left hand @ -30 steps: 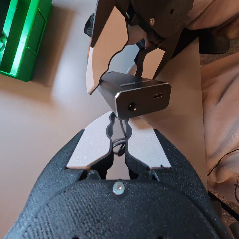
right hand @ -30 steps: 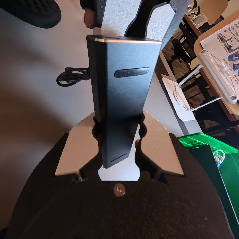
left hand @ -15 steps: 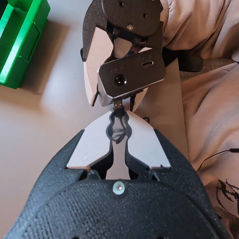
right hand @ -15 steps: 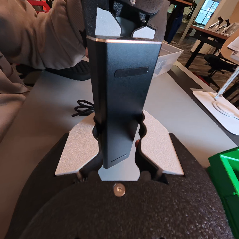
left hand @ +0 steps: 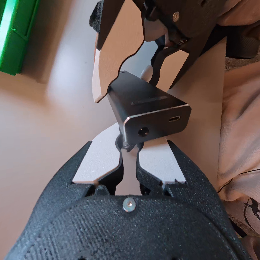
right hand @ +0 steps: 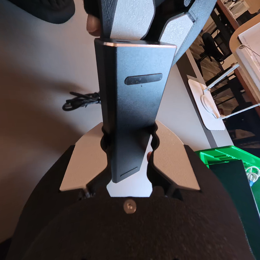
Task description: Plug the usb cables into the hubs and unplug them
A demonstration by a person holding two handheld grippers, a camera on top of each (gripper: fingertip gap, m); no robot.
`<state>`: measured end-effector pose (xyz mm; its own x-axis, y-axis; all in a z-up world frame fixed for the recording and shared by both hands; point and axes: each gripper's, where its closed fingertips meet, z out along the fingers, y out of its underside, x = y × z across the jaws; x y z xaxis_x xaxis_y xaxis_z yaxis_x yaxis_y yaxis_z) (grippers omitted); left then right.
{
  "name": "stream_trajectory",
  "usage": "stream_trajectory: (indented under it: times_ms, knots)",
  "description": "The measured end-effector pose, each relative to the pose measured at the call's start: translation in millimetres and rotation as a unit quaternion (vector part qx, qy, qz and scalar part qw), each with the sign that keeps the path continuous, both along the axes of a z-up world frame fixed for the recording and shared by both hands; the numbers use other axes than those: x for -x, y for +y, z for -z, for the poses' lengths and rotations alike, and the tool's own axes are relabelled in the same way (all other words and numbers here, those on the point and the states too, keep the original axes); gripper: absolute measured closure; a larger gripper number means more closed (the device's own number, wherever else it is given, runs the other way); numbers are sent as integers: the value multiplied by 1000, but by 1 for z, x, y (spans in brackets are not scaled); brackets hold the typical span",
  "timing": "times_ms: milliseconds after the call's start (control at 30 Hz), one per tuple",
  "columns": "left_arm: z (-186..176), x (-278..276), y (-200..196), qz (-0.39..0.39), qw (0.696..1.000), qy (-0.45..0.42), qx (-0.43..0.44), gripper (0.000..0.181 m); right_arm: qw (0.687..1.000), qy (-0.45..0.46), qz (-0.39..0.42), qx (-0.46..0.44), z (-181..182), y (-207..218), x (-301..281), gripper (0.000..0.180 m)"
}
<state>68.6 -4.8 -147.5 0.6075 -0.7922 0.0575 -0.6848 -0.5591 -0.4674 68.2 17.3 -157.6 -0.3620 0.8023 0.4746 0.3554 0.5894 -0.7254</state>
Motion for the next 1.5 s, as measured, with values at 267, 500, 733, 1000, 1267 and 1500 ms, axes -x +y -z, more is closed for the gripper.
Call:
stream_trajectory:
  times_ms: [267, 500, 733, 1000, 1267, 1500]
  knots:
    - [-6, 1, 0, 2, 1000, 3, -19, 166, 999, -10, 7, -30, 2, 3, -2, 118]
    - [-21, -6, 1, 9, 998, -43, -40, 167, 1000, -2, 3, -8, 1, 3, -3, 118]
    - [-30, -13, 9, 10, 994, -66, -81, 167, 997, 30, -8, 67, -10, -1, -4, 119]
    - [-55, -38, 4, 55, 981, -152, -111, 181, 997, 34, -19, 66, -12, -15, 1, 118]
    - [-136, -14, -8, 43, 943, -163, -286, 177, 985, 85, -38, 147, -34, -22, 14, 127]
    - [-115, 4, 14, -22, 928, -229, -293, 138, 968, 119, -1, 220, -42, 3, 4, 151]
